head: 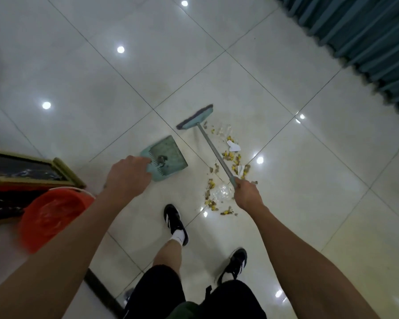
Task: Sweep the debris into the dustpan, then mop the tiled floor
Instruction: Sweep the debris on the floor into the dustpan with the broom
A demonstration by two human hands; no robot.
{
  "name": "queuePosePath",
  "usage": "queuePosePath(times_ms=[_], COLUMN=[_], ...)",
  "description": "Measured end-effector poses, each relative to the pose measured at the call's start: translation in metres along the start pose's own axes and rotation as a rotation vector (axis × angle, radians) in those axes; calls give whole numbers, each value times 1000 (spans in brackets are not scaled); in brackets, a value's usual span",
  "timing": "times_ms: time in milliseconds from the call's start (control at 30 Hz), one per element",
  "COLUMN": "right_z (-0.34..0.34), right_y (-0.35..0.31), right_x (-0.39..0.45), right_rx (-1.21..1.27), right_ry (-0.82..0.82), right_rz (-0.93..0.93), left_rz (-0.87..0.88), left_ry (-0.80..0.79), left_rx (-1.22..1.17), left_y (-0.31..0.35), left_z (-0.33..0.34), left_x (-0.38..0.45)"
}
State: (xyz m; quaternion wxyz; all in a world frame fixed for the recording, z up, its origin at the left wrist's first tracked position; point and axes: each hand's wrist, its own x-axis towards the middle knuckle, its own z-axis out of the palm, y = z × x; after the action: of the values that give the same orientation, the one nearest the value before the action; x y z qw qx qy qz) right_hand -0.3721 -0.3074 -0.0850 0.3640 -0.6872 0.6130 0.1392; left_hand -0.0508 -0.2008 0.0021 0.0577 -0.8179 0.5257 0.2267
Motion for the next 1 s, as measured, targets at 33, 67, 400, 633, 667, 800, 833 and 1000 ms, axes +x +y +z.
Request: queuePosePath(times_ms=[33,67,400,633,667,800,833,1000], right_z=[3,5,13,49,57,89,96,127], right_y=[-14,-28,-77,-40,-33,-10,-5,19], right_x=[11,21,61,8,-4,-59,-72,-136], right_rx=[11,23,-19,22,30,86,111,112], right_ry=[16,34,-68,-82,-87,-112,-122,-167], right_rz=[7,22,162,268,268,296,308,295], left_rz=[26,44,74,135,146,207,221,261], left_ry=[-4,-8,-56,-40,-39,-14,-11,-45], left_rx=[-7,-14,-17,38,47,94,106,159], left_y=[-8,-15,-39,-32,-30,-27,-25,-19], left_z=[-3,-5,-13,3,6,20,24,38], left_x=[11,21,69,51,44,11,3,-35])
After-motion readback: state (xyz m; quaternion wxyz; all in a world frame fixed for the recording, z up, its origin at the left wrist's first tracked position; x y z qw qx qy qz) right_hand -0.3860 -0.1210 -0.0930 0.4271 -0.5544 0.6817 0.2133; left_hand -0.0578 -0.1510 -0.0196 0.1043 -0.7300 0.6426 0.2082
